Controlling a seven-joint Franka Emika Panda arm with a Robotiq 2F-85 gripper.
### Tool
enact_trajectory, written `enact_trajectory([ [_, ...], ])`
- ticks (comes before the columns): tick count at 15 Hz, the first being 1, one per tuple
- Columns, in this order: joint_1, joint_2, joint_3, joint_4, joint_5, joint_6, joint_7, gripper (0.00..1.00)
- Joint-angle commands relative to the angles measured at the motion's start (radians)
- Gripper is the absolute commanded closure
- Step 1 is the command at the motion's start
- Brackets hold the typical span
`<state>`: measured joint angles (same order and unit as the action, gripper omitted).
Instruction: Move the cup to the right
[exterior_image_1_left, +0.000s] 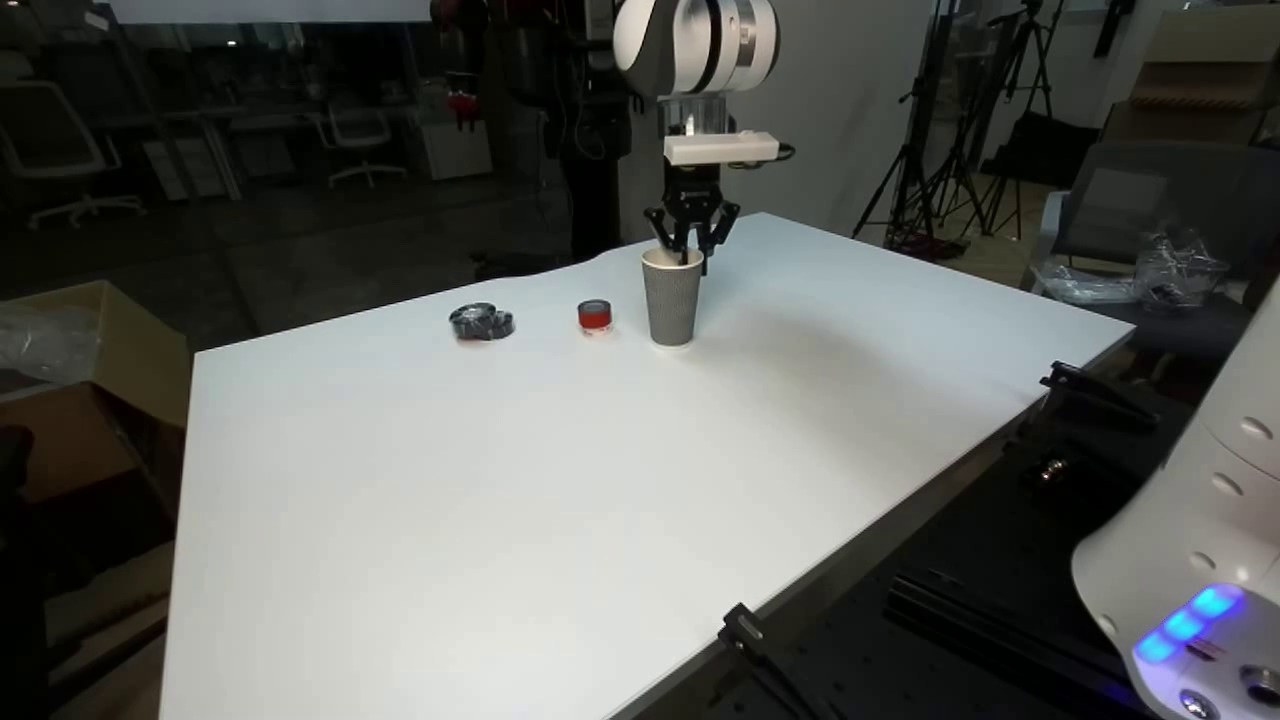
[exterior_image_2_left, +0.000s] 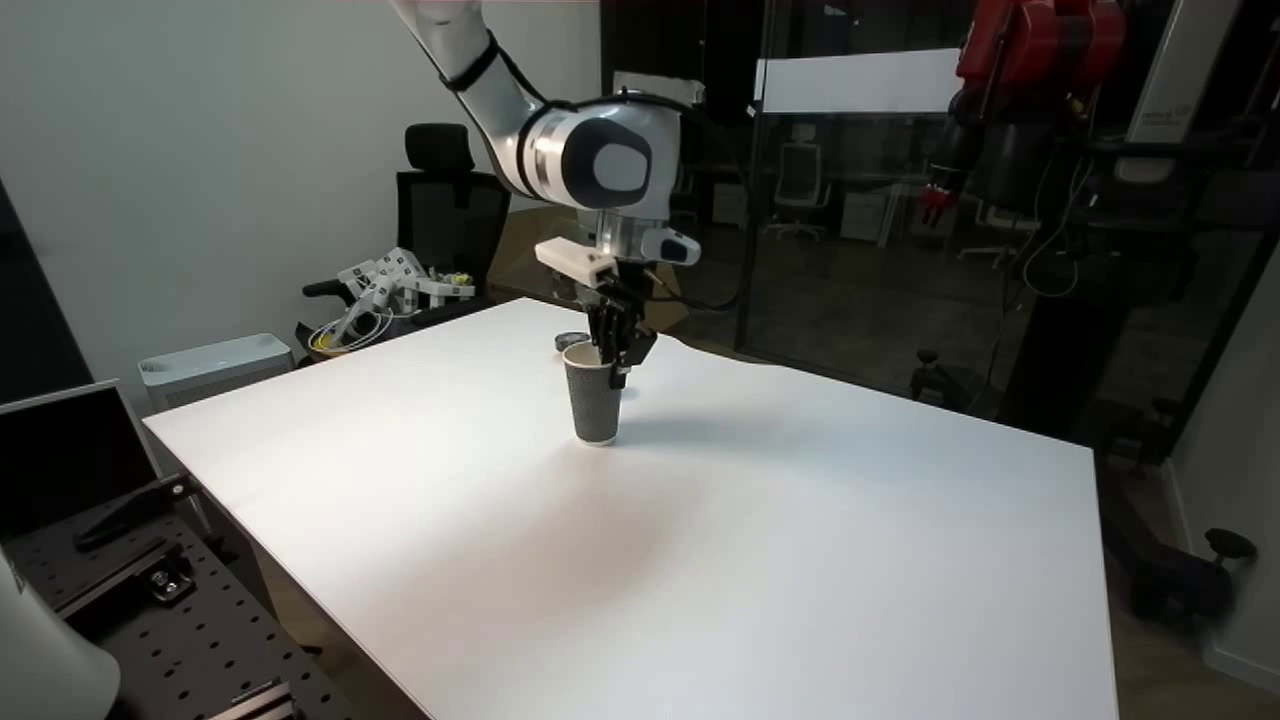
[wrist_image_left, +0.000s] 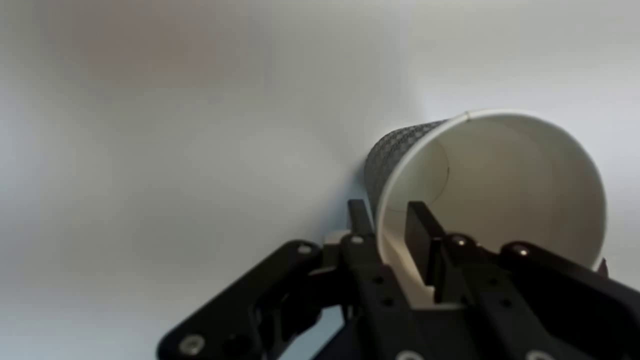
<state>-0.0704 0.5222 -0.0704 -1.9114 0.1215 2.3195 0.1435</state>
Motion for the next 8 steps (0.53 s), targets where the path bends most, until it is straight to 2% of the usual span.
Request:
enact_trajectory([
  [1,0.009,0.023,-0.001,0.051,-0.002,-0.040,0.029,0.99],
  [8,0.006,-0.032,-0.011,0.021,-0.003,-0.041,0.030,0.99],
])
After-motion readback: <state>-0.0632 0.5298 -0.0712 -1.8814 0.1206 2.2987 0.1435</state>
